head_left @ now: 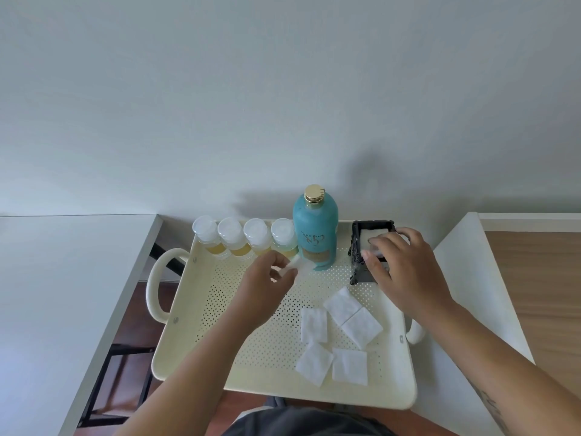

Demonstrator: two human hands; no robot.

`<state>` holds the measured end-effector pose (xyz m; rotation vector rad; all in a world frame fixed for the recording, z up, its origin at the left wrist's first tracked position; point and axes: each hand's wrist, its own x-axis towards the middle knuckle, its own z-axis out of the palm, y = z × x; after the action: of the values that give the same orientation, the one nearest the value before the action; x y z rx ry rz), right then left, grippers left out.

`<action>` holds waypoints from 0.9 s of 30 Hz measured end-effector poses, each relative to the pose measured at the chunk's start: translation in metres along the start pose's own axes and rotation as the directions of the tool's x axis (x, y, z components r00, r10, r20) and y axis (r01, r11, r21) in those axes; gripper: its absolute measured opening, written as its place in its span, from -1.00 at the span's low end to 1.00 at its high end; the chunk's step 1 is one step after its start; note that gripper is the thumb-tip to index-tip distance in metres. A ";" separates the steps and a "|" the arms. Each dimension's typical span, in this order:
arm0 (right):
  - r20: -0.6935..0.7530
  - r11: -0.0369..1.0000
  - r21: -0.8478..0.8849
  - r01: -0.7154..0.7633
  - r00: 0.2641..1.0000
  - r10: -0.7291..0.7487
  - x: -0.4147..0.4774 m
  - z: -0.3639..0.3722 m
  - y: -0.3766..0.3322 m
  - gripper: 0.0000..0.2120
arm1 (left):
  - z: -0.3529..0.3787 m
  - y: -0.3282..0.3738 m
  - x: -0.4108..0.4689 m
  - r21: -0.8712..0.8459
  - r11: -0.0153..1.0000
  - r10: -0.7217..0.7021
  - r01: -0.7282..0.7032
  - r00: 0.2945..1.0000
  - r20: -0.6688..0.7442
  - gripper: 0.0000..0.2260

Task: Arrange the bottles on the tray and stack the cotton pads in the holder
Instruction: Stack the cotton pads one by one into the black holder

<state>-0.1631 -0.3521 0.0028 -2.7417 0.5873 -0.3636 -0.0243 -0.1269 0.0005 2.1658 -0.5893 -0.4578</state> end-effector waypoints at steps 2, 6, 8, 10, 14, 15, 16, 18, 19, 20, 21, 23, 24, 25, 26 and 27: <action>-0.106 0.999 0.010 0.048 0.993 -0.046 -0.005 -0.002 -0.002 -0.69 | -0.001 0.009 -0.001 -0.109 0.993 -0.036 0.042 0.998 0.055 -0.90; -0.257 0.989 0.140 0.050 0.966 -0.013 -0.014 -0.009 -0.018 -0.72 | 0.000 0.025 -0.003 -0.261 0.963 -0.029 0.059 0.993 0.114 -0.92; -0.202 0.951 0.304 0.049 0.979 0.014 -0.016 -0.016 -0.031 -0.68 | 0.001 0.031 -0.004 -0.285 0.958 0.012 0.022 0.993 0.119 -0.93; -0.100 0.907 0.420 0.030 0.995 0.013 -0.015 -0.022 -0.043 -0.64 | 0.002 0.035 -0.006 -0.253 0.967 0.066 -0.031 0.989 0.130 -0.94; 0.106 0.837 0.540 -0.091 0.994 0.039 -0.017 -0.025 -0.054 -0.69 | 0.003 0.041 -0.007 -0.159 0.981 0.141 -0.115 0.977 0.161 -0.91; 0.132 0.820 0.561 -0.114 0.990 0.048 -0.018 -0.024 -0.054 -0.76 | 0.003 0.042 -0.008 -0.152 0.981 0.147 -0.122 0.975 0.168 -0.90; 0.150 0.803 0.581 -0.135 0.987 0.057 -0.019 -0.023 -0.054 -0.84 | 0.003 0.042 -0.008 -0.148 0.981 0.153 -0.128 0.973 0.175 -0.90; 0.175 0.780 0.603 -0.166 0.982 0.074 -0.022 -0.021 -0.052 -0.93 | 0.004 0.043 -0.009 -0.134 0.981 0.161 -0.137 0.969 0.185 -0.88; 0.183 0.778 0.603 -0.177 0.980 0.080 -0.023 -0.020 -0.052 -0.95 | 0.005 0.043 -0.009 -0.126 0.982 0.162 -0.140 0.969 0.189 -0.88; 0.189 0.778 0.601 -0.185 0.978 0.086 -0.023 -0.019 -0.051 -0.95 | 0.005 0.043 -0.010 -0.120 0.983 0.160 -0.139 0.968 0.193 -0.88; 0.193 0.775 0.602 -0.191 0.977 0.091 -0.024 -0.019 -0.050 -0.95 | 0.006 0.043 -0.010 -0.120 0.984 0.155 -0.133 0.968 0.197 -0.88; 0.189 0.763 0.615 -0.199 0.977 0.102 -0.024 -0.019 -0.050 -0.95 | 0.007 0.041 -0.010 -0.130 0.985 0.137 -0.112 0.971 0.197 -0.87; 0.175 0.761 0.617 -0.201 0.978 0.116 -0.024 -0.019 -0.049 -0.96 | 0.007 0.039 -0.010 -0.133 0.986 0.120 -0.096 0.975 0.189 -0.85; 0.154 0.764 0.613 -0.202 0.979 0.135 -0.023 -0.021 -0.048 -0.97 | 0.008 0.037 -0.010 -0.133 0.988 0.096 -0.072 0.979 0.179 -0.82; 0.127 0.769 0.608 -0.200 0.980 0.154 -0.023 -0.022 -0.047 -0.97 | 0.008 0.034 -0.010 -0.131 0.991 0.063 -0.041 0.983 0.170 -0.78; 0.101 0.771 0.605 -0.198 0.980 0.172 -0.022 -0.024 -0.045 -0.96 | 0.009 0.030 -0.009 -0.124 0.992 0.025 -0.005 0.986 0.164 -0.76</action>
<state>-0.1737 -0.3099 0.0364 -2.0379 0.5946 -0.3704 -0.0444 -0.1441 0.0201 2.0170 -0.6504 -0.6538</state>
